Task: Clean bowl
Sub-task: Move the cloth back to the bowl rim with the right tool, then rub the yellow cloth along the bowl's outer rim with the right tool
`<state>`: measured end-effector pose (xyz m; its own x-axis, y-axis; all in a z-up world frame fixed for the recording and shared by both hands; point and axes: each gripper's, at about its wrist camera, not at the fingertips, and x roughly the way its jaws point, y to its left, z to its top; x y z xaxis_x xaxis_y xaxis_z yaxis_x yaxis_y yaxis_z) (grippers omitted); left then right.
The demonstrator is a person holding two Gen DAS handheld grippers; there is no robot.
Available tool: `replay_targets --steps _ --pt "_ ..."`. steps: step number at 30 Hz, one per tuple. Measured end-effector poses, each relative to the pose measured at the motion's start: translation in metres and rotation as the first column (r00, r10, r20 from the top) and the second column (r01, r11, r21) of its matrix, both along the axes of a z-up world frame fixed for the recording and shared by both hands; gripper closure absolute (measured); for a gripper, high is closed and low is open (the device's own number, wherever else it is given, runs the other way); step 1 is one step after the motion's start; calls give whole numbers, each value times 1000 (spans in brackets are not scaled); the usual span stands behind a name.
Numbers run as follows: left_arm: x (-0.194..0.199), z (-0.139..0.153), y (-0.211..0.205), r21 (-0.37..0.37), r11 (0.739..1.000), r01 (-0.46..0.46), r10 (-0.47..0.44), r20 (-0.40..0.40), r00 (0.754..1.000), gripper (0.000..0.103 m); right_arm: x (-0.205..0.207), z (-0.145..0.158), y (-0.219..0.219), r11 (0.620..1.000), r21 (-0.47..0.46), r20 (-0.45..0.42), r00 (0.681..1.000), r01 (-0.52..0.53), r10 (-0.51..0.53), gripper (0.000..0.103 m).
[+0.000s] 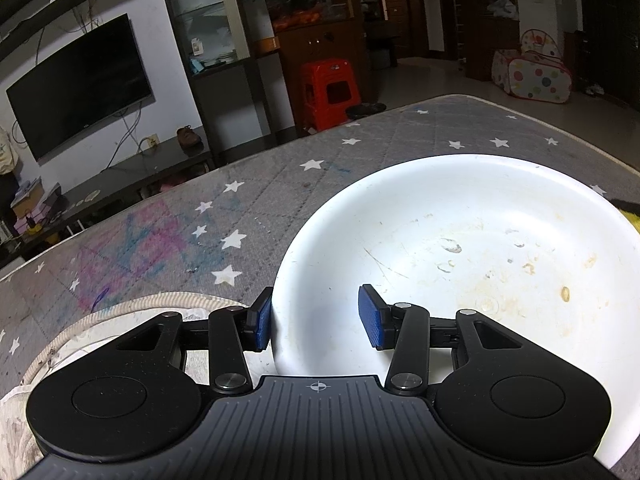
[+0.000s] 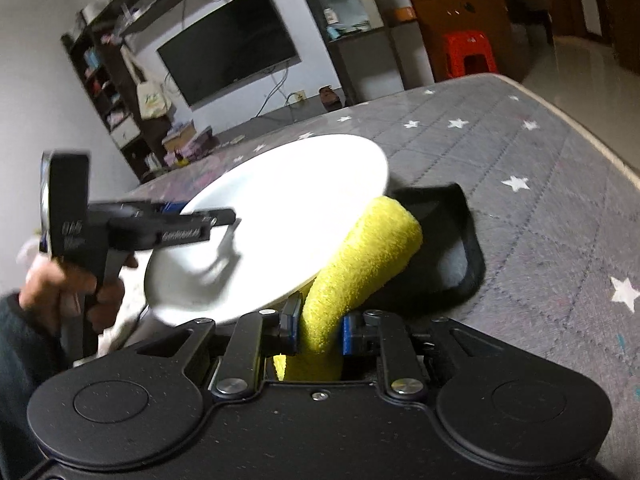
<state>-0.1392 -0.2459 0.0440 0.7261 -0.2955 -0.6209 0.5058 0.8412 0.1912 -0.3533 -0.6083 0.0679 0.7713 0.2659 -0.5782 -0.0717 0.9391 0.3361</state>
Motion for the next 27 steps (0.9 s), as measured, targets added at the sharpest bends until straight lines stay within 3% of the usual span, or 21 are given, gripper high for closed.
replay_targets --steps 11,27 --pt "1 4 3 -2 1000 -2 1 -2 1000 57 -17 5 46 988 -126 14 995 -94 96 79" --pt "0 6 5 7 1000 1 -1 8 1000 56 -25 17 97 945 -164 54 954 -284 296 78"
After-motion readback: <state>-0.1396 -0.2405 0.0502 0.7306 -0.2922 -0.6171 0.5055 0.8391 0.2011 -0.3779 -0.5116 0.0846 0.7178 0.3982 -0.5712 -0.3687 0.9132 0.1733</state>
